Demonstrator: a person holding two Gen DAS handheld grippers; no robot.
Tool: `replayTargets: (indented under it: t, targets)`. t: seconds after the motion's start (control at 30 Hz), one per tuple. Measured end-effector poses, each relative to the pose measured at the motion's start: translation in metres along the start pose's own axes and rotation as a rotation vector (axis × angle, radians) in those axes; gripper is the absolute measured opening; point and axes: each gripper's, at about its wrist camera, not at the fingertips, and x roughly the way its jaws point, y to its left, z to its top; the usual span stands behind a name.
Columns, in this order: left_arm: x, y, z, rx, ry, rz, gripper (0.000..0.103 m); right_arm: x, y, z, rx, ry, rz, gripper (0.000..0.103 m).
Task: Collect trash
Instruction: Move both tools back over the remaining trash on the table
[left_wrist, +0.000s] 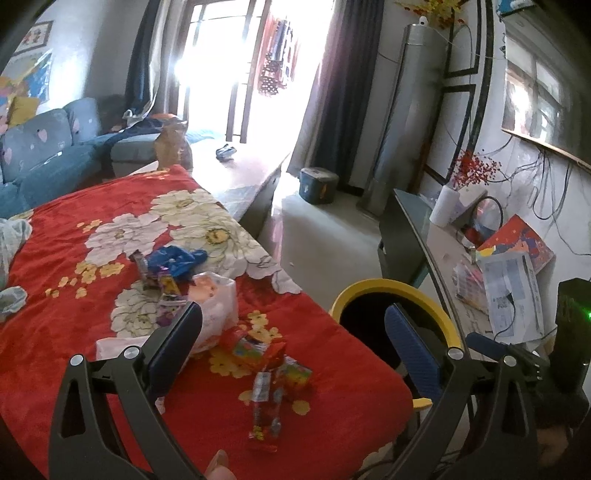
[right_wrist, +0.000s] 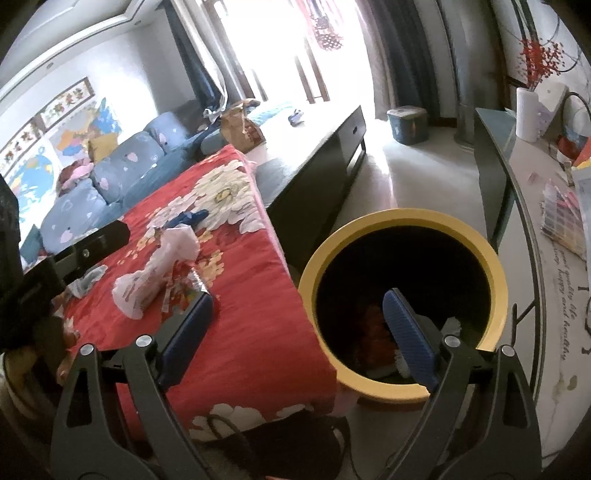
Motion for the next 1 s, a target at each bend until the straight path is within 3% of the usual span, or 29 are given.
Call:
replayTargets:
  t: [1.0]
  targets:
    - [-0.022,0.073,-0.007,-0.139,-0.024,0.093,0.096,0.014,0.074,-0.021,-0.161,0.076,0.082,0.087]
